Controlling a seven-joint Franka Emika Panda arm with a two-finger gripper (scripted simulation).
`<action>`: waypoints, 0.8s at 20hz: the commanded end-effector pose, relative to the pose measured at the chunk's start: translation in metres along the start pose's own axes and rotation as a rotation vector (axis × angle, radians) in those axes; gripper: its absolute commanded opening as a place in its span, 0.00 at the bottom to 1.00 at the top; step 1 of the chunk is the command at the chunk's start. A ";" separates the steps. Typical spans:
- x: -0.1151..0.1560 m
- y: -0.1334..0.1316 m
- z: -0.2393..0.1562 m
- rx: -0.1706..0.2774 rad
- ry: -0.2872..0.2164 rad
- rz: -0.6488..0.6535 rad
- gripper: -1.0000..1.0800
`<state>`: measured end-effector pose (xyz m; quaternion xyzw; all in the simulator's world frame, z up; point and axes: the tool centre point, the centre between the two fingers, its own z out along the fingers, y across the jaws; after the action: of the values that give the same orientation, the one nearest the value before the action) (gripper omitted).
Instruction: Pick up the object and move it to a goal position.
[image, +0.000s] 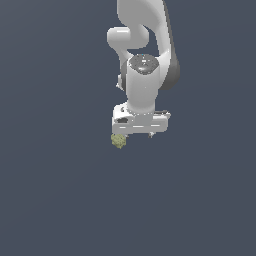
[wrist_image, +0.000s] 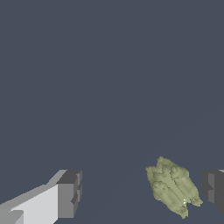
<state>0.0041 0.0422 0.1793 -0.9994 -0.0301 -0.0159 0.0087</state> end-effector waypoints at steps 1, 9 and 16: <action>0.000 0.000 0.000 0.000 0.000 0.000 0.96; 0.000 0.035 -0.007 -0.023 0.012 0.034 0.96; 0.000 0.039 -0.008 -0.026 0.013 0.037 0.96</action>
<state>0.0062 0.0027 0.1874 -0.9997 -0.0092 -0.0227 -0.0037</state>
